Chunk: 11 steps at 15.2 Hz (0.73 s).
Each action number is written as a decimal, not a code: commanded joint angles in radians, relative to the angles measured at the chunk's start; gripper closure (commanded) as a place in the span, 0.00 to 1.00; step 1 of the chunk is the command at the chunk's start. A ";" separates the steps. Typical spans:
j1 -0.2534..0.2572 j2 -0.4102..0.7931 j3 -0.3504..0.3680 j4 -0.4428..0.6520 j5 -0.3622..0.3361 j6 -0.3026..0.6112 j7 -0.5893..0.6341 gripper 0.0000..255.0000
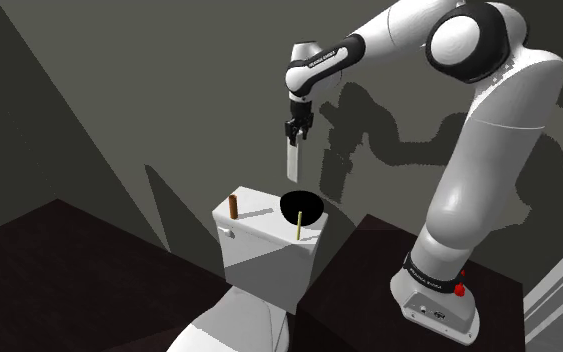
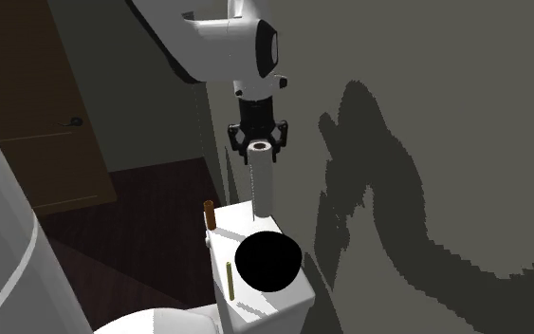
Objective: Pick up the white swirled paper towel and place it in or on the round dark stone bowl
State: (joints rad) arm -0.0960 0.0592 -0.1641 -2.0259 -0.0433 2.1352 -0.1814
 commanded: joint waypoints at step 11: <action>-0.019 -0.121 -0.020 -0.196 -0.026 0.078 -0.022 1.00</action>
State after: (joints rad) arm -0.1141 -0.0677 -0.1829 -2.2147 -0.0698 2.1994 -0.2017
